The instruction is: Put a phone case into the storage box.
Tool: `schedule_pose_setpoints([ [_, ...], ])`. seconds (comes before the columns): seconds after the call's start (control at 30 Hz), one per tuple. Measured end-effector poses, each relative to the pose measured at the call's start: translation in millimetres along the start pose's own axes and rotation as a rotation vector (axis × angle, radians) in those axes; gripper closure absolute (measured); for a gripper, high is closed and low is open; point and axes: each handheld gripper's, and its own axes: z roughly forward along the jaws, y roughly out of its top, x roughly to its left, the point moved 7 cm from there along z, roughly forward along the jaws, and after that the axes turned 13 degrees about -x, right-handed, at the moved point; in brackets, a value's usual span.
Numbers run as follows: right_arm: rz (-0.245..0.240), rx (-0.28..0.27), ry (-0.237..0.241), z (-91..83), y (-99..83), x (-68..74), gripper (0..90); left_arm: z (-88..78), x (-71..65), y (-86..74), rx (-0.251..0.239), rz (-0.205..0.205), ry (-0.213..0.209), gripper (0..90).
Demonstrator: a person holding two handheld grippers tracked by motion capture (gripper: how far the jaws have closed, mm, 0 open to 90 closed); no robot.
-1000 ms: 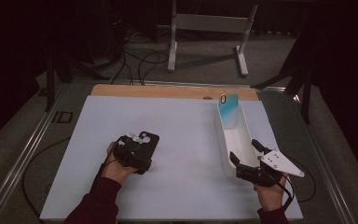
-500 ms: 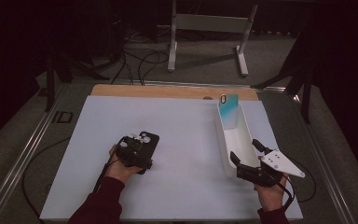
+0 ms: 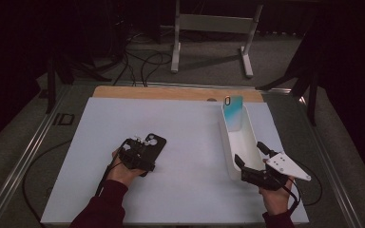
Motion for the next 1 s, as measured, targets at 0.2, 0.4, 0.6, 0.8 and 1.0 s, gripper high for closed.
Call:
schedule_pose_setpoints([
  [0.2, 0.002, 0.0, 0.0, 0.1, -0.3, -0.4, 10.9, -3.5, 1.8, 1.0, -0.011, 0.0, 0.003, 16.2],
  [0.4, 0.002, 0.007, 0.006, 1.3, -1.1, 1.0, 10.9, -11.5, 2.8, 5.6, -0.054, 0.002, 0.011, 16.2],
  [0.6, 0.016, 0.014, 0.013, 2.5, -0.8, 1.9, 10.9, -20.8, 1.2, 11.4, -0.097, 0.007, 0.005, 16.2],
  [0.8, 0.039, 0.035, 0.014, 5.1, -0.5, 2.7, 10.9, -31.1, -6.9, 22.7, -0.142, 0.031, -0.006, 16.1],
  [1.0, 0.069, 0.055, 0.036, 7.1, 0.7, 4.9, 10.9, -41.0, -18.3, 36.1, -0.192, 0.065, -0.022, 16.1],
])
